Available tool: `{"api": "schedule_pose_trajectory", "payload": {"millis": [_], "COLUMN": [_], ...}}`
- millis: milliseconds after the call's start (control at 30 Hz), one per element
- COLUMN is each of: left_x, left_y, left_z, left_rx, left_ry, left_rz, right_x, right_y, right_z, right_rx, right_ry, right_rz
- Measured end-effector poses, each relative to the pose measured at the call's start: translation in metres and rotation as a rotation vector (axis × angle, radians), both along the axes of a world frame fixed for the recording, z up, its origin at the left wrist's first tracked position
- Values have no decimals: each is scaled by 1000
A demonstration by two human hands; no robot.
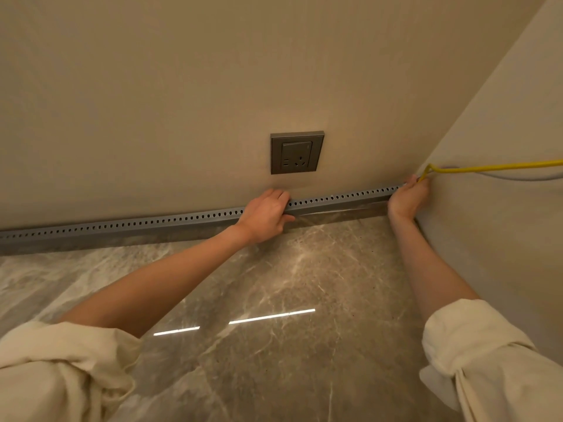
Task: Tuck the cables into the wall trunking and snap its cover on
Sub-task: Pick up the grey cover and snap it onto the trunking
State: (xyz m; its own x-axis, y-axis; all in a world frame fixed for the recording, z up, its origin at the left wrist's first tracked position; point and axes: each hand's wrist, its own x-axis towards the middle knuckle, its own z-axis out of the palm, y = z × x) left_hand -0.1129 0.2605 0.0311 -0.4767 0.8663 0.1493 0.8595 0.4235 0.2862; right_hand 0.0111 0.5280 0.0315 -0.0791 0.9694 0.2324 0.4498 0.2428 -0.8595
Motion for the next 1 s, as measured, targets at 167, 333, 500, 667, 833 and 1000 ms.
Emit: {"api": "schedule_pose_trajectory", "payload": {"millis": [167,333,500,667,833,1000], "left_x": [-1,-5,-7,-4,1,0], "left_y": [1,2,10,17,26,26], "left_z": [0,0,-4,-17,-21,-22], "left_rx": [14,34,30,23,8,-64], "left_ry": [-9,10,54,76,75,86], "left_rz": [-9,-19,-7,1,-9,-31], "right_x": [-3,-8,-6,4,-2,-14], "right_y": [-5,1,8,-9,-26,-32], "right_z": [2,5,4,0,-17,-24], "right_rx": [43,-60,-125,-157,-470,-742], "right_ry": [10,53,-30,-134,3,254], "right_rz": [-72,-144,-59,-126,-8,126]}}
